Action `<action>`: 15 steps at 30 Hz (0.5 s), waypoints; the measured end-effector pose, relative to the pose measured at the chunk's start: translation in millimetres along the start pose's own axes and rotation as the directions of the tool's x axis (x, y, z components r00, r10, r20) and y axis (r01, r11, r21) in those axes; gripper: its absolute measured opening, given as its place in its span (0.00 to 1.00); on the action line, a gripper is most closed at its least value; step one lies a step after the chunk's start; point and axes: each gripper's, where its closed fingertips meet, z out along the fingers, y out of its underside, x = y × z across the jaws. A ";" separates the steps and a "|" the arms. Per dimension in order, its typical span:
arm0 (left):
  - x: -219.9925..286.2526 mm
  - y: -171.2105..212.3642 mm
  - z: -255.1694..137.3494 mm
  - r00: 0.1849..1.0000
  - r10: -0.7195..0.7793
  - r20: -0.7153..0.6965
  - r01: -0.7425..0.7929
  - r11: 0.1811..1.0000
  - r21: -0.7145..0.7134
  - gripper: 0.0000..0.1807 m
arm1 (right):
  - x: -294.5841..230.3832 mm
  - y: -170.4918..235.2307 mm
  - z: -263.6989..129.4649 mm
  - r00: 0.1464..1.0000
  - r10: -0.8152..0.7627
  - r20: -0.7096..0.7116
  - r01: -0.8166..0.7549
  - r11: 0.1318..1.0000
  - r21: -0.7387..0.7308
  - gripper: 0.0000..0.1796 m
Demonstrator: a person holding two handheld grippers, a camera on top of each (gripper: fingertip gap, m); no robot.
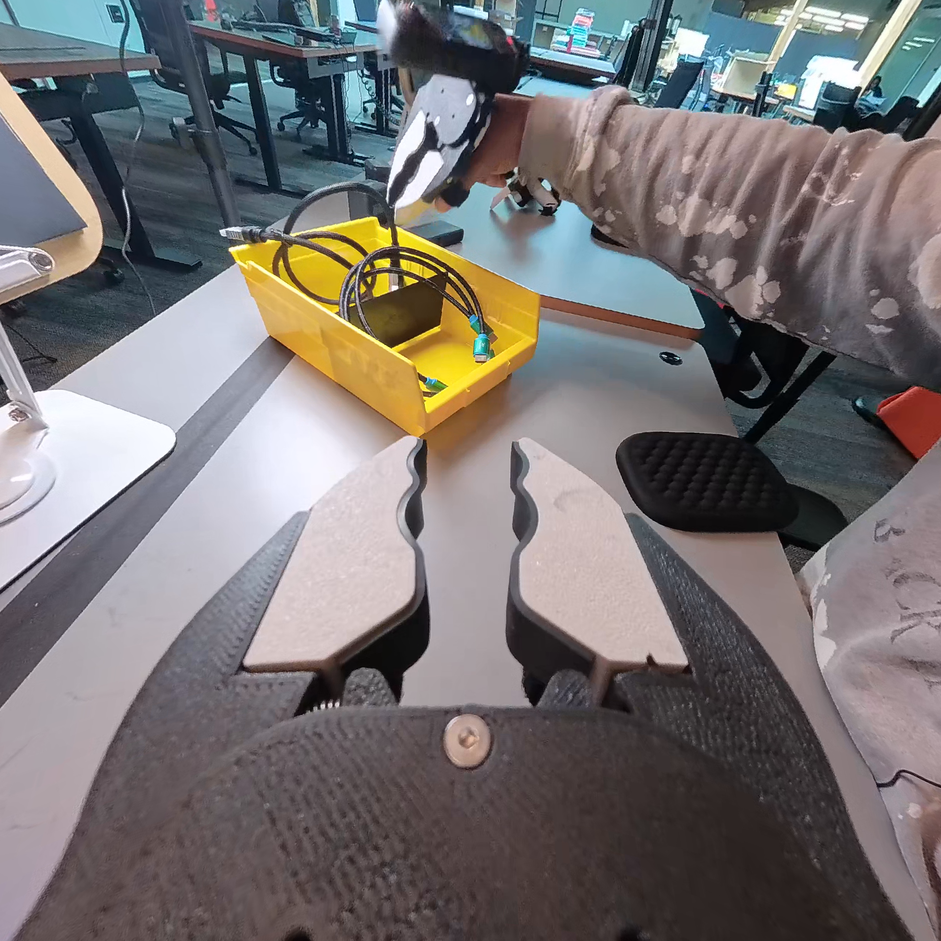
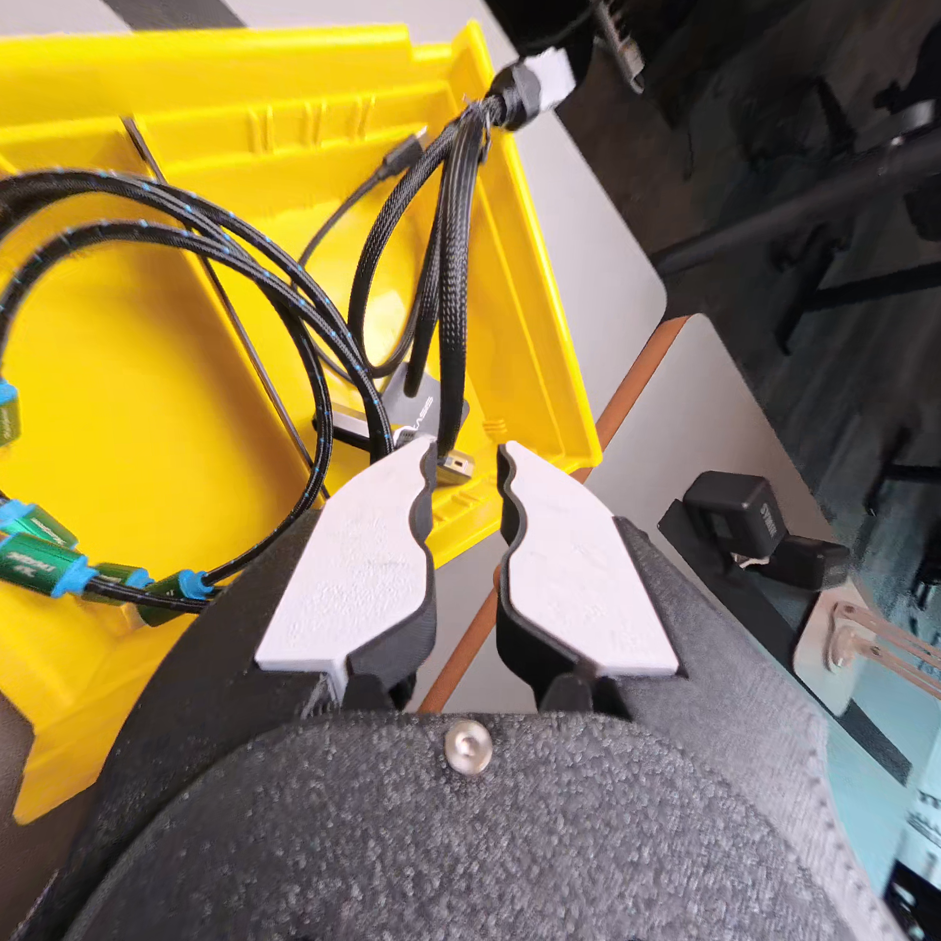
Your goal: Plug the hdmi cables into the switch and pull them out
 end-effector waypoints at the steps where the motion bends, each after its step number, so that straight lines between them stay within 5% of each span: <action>1: -1.4 0.5 0.1 1.000 -0.004 0.001 0.004 1.000 0.001 0.17 | 1.7 -6.9 -8.0 1.000 0.021 -0.004 -0.021 0.999 0.045 0.13; 5: -7.2 3.7 -0.1 1.000 -0.018 0.015 0.018 1.000 -0.009 0.17 | -8.2 -47.8 -48.1 0.993 0.115 0.015 -0.115 0.950 0.291 0.17; 9: -15.3 3.5 -6.7 0.998 -0.022 0.063 0.023 1.000 -0.017 0.18 | -58.6 -91.1 -90.6 0.966 0.210 0.150 -0.258 0.795 0.549 0.18; 15: -30.6 -10.8 -45.5 0.979 -0.017 0.205 0.014 1.000 0.019 0.18 | -168.7 -96.5 -98.7 0.915 0.250 0.316 -0.402 0.630 0.665 0.23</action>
